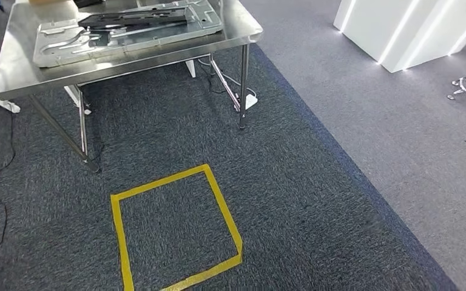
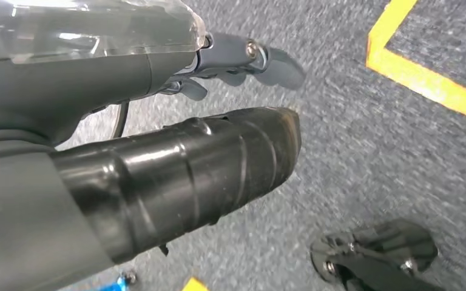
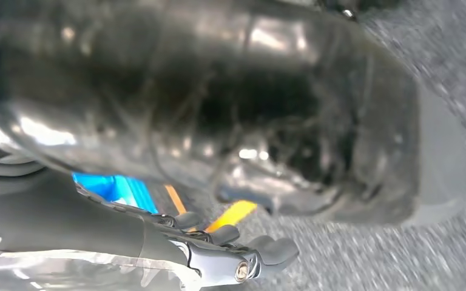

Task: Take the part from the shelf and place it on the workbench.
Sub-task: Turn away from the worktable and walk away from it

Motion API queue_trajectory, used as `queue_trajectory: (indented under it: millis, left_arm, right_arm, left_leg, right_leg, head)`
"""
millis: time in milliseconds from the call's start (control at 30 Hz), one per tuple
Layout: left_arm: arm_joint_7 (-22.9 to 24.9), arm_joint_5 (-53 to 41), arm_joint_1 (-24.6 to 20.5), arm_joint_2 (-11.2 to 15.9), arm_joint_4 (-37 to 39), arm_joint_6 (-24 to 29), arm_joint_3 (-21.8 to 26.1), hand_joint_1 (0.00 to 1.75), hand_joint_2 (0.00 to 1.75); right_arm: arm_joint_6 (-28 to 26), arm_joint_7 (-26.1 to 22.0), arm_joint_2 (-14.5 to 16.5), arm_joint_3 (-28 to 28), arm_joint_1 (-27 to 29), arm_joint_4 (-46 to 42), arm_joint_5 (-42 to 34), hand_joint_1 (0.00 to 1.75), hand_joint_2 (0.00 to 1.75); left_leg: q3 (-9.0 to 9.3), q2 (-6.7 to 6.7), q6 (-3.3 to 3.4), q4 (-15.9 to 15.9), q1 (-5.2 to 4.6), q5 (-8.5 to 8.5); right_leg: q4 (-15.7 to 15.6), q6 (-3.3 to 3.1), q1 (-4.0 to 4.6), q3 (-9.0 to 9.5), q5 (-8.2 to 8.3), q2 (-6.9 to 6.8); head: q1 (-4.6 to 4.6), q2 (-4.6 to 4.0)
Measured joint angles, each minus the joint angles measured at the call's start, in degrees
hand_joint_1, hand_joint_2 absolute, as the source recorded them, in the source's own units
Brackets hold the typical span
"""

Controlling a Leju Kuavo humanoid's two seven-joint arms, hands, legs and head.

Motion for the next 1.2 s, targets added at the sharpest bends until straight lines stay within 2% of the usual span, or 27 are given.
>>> queue_trajectory:
  millis: [67, 100, 133, 200, 233, 267, 300, 333, 367, 400, 467, 500, 567, 600, 633, 667, 733, 767, 800, 833, 867, 933, 1000, 1067, 1100, 1133, 1200]
  left_arm:
    - [-0.01, 0.03, -0.11, -0.02, 0.00, 0.20, 0.13, 0.00, 0.00]
    - [-0.02, -0.02, -0.14, -0.05, 0.00, 0.28, 0.16, 0.00, 0.00]
    - [-0.06, -0.07, -0.15, -0.08, 0.00, 0.35, 0.17, 0.00, 0.00]
    - [-0.15, -0.15, -0.11, -0.15, 0.00, 0.39, 0.20, 0.00, 0.00]
    - [-0.19, -0.15, -0.04, -0.17, 0.00, 0.39, 0.21, 0.00, 0.00]
    - [-0.20, -0.15, 0.02, -0.19, 0.00, 0.39, 0.25, 0.00, 0.00]
    - [-0.24, -0.15, 0.03, -0.20, 0.00, 0.38, 0.28, 0.00, 0.00]
    - [-0.31, -0.14, 0.00, -0.21, 0.00, 0.38, 0.34, 0.00, 0.00]
    - [-0.48, -0.09, -0.06, -0.24, 0.00, 0.36, 0.40, 0.00, 0.00]
    - [-0.84, 0.06, -0.11, -0.28, 0.00, 0.23, 0.49, 0.00, 0.00]
    - [-1.82, 0.55, -0.13, -0.33, 0.00, -0.27, 0.80, 0.00, 0.00]
    - [-2.24, 0.80, -0.15, -0.35, 0.00, -0.49, 0.96, 0.00, 0.00]
    - [-2.57, 1.03, -0.22, -0.39, 0.00, -0.52, 1.15, 0.00, 0.00]
    - [-2.59, 1.07, -0.26, -0.41, 0.00, -0.44, 1.17, 0.00, 0.00]
    - [-2.56, 1.07, -0.24, -0.42, 0.00, -0.35, 1.19, 0.00, 0.00]
    - [-2.47, 1.03, -0.20, -0.42, 0.00, -0.27, 1.21, 0.00, 0.00]
    - [-2.25, 0.83, -0.01, -0.40, 0.00, -0.12, 1.25, 0.00, 0.00]
    - [-2.16, 0.72, 0.10, -0.40, 0.00, -0.08, 1.26, 0.00, 0.00]
    - [-2.12, 0.61, 0.19, -0.40, 0.00, -0.05, 1.25, 0.00, 0.00]
    - [-2.03, 0.43, 0.24, -0.40, 0.00, 0.01, 1.25, 0.00, 0.00]
    - [-1.85, 0.15, 0.27, -0.41, 0.00, 0.16, 1.23, 0.00, 0.00]
    - [-1.40, -0.42, 0.32, -0.40, 0.00, 0.53, 1.17, 0.00, 0.00]
    - [-1.27, -0.65, 0.25, -0.39, 0.00, 0.71, 1.11, 0.00, 0.00]
    - [-1.54, -0.81, 0.04, -0.39, 0.00, 0.67, 1.07, 0.00, 0.00]
    - [-1.69, -0.88, -0.06, -0.39, 0.00, 0.63, 1.04, 0.00, 0.00]
    - [-1.84, -0.94, -0.05, -0.39, 0.00, 0.61, 1.02, 0.00, 0.00]
    - [-1.96, -0.98, 0.02, -0.39, 0.00, 0.57, 1.02, 0.00, 0.00]
  right_arm:
    - [0.52, 0.28, 0.32, 0.64, 0.32, 0.09, 0.94, 0.00, 0.00]
    - [0.68, 0.45, 0.45, 0.90, 0.49, 0.14, 1.31, 0.00, 0.00]
    - [0.83, 0.63, 0.57, 1.16, 0.55, 0.20, 1.65, 0.00, 0.00]
    - [1.01, 0.83, 0.74, 1.71, 0.50, 0.28, 2.23, 0.00, 0.00]
    - [1.09, 0.90, 0.84, 1.98, 0.46, 0.30, 2.47, 0.00, 0.00]
    - [1.15, 0.91, 0.91, 2.22, 0.46, 0.31, 2.65, 0.00, 0.00]
    - [1.24, 0.91, 0.96, 2.40, 0.48, 0.32, 2.76, 0.00, 0.00]
    - [1.35, 0.89, 0.99, 2.52, 0.53, 0.33, 2.86, 0.00, 0.00]
    - [1.46, 0.86, 1.00, 2.61, 0.58, 0.33, 2.97, 0.00, 0.00]
    - [1.55, 0.83, 1.00, 2.72, 0.59, 0.34, 3.11, 0.00, 0.00]
    - [1.64, 0.79, 1.00, 3.03, 0.44, 0.34, 3.53, 0.00, 0.00]
    - [1.64, 0.79, 1.00, 3.19, 0.39, 0.34, 3.76, 0.00, 0.00]
    - [1.65, 0.82, 1.00, 3.35, 0.47, 0.34, 4.06, 0.00, 0.00]
    - [1.65, 0.83, 1.03, 3.35, 0.52, 0.33, 4.11, 0.00, 0.00]
    - [1.66, 0.84, 1.05, 3.35, 0.53, 0.33, 4.14, 0.00, 0.00]
    - [1.68, 0.83, 1.09, 3.36, 0.49, 0.32, 4.19, 0.00, 0.00]
    - [1.77, 0.81, 1.16, 3.37, 0.41, 0.33, 4.29, 0.00, 0.00]
    - [1.82, 0.80, 1.20, 3.37, 0.40, 0.33, 4.31, 0.00, 0.00]
    - [1.84, 0.80, 1.24, 3.37, 0.41, 0.34, 4.31, 0.00, 0.00]
    - [1.87, 0.79, 1.27, 3.37, 0.42, 0.34, 4.31, 0.00, 0.00]
    - [1.89, 0.80, 1.33, 3.37, 0.42, 0.34, 4.34, 0.00, 0.00]
    - [1.97, 0.85, 1.46, 3.37, 0.36, 0.34, 4.44, 0.00, 0.00]
    - [2.11, 0.99, 1.58, 3.37, 0.27, 0.36, 4.56, 0.00, 0.00]
    - [2.24, 1.23, 1.62, 3.37, 0.40, 0.43, 4.79, 0.00, 0.00]
    - [2.29, 1.36, 1.62, 3.37, 0.51, 0.47, 4.92, 0.00, 0.00]
    - [2.32, 1.48, 1.62, 3.37, 0.56, 0.51, 5.03, 0.00, 0.00]
    - [2.38, 1.60, 1.62, 3.38, 0.44, 0.55, 5.13, 0.00, 0.00]
  left_leg:
    - [0.09, 1.13, 0.55, -0.46, -0.08, 0.33]
    - [0.22, 1.86, 0.98, -0.81, -0.02, 0.58]
    - [0.34, 2.66, 1.42, -1.19, 0.05, 0.84]
    - [0.39, 4.25, 1.98, -1.56, -0.03, 1.07]
    - [0.32, 5.14, 2.09, -1.54, -0.14, 1.07]
    - [0.24, 6.03, 2.11, -1.51, -0.24, 1.04]
    - [0.20, 6.88, 2.11, -1.48, -0.29, 1.00]
    - [0.19, 7.64, 2.07, -1.47, -0.32, 0.95]
    - [0.25, 8.26, 1.99, -1.44, -0.32, 0.88]
    - [0.38, 8.83, 1.86, -1.40, -0.35, 0.79]
    - [0.60, 9.84, 1.29, -1.27, -0.55, 0.45]
    - [0.75, 10.32, 0.94, -1.25, -0.62, 0.29]
    - [1.10, 11.22, 0.23, -1.33, -0.61, 0.09]
    - [1.17, 10.85, -0.12, -1.04, -0.50, -0.25]
    - [0.79, 9.85, -0.39, 0.10, -0.41, -1.20]
    - [-0.17, 8.46, -0.61, 2.45, -0.31, -2.82]
    - [-3.51, 6.03, -0.82, 9.84, -0.15, -6.87]
    - [-5.12, 5.63, -0.86, 13.21, -0.13, -8.11]
    - [-6.00, 5.46, -0.87, 14.87, -0.13, -8.14]
    - [-5.93, 5.35, -0.83, 14.38, -0.11, -6.99]
    - [-4.89, 5.07, -0.75, 11.77, -0.07, -4.90]
    - [-1.79, 2.92, -0.46, 4.08, 0.07, -0.85]
    - [-0.29, 1.03, -0.06, 0.08, 0.05, 0.42]
    - [-0.11, 1.45, 0.56, -0.30, -0.09, 0.43]
    - [0.05, 2.07, 1.01, -0.61, -0.05, 0.64]
    - [0.21, 2.71, 1.47, -0.97, 0.03, 0.90]
    - [0.33, 4.17, 2.15, -1.46, 0.05, 1.23]
  right_leg:
    - [-0.02, 0.80, -0.24, -0.39, 0.29, 0.96]
    - [0.42, 1.08, -0.21, -0.63, -0.01, 0.30]
    - [1.75, 1.30, -0.12, -1.28, -0.92, -0.99]
    - [7.64, 1.62, 0.01, -4.16, -4.22, -4.27]
    - [11.38, 1.80, -0.07, -6.03, -5.87, -5.08]
    - [14.23, 1.96, -0.18, -7.39, -6.76, -5.48]
    - [15.29, 2.08, -0.27, -7.82, -6.65, -5.73]
    - [14.18, 2.12, -0.34, -7.10, -5.58, -5.99]
    - [10.98, 2.07, -0.34, -5.25, -3.84, -6.53]
    - [6.75, 1.88, -0.26, -2.85, -2.26, -7.70]
    - [0.60, 1.29, 0.13, 0.45, -0.54, -9.68]
    - [-0.56, 0.97, 0.35, 0.96, -0.48, -10.06]
    - [-0.81, 0.31, 0.50, 0.89, -0.33, -8.90]
    - [-1.04, -0.01, 0.39, 0.94, -0.12, -8.34]
    - [-1.28, -0.39, 0.26, 0.99, 0.12, -7.79]
    - [-1.48, -0.71, 0.10, 1.02, 0.35, -7.24]
    - [-1.52, -1.10, 0.17, 0.84, 0.51, -6.10]
    - [-1.48, -1.17, 0.24, 0.79, 0.53, -5.41]
    - [-1.44, -1.20, 0.28, 0.79, 0.53, -4.66]
    - [-1.35, -1.18, 0.29, 0.82, 0.51, -3.86]
    - [-1.22, -1.12, 0.28, 0.87, 0.47, -3.05]
    - [-0.70, -0.79, 0.30, 0.76, 0.26, -1.57]
    - [-0.26, -0.20, 0.25, 0.30, 0.16, -0.36]
    - [-0.35, 0.57, 0.10, -0.06, 0.36, 0.72]
    - [-0.21, 0.87, 0.05, -0.16, 0.26, 0.50]
    - [0.55, 1.09, 0.11, -0.54, -0.30, -0.46]
    - [5.35, 1.31, 0.21, -2.81, -3.19, -3.53]
  head:
    - [-0.01, 0.00]
    - [0.03, 0.00]
    - [0.07, 0.00]
    - [0.16, 0.00]
    - [0.16, 0.00]
    - [0.17, 0.00]
    - [0.16, 0.00]
    - [0.17, 0.00]
    - [0.17, 0.00]
    - [0.17, 0.00]
    - [0.16, 0.00]
    - [0.15, 0.00]
    - [0.14, 0.00]
    - [0.14, 0.00]
    - [0.10, 0.00]
    - [0.07, 0.00]
    - [0.03, 0.00]
    - [0.03, 0.00]
    - [0.03, 0.00]
    - [0.03, 0.00]
    - [0.03, 0.00]
    - [0.03, 0.00]
    - [0.04, 0.00]
    - [0.08, 0.00]
    - [0.09, 0.00]
    - [0.14, 0.00]
    - [0.22, 0.00]
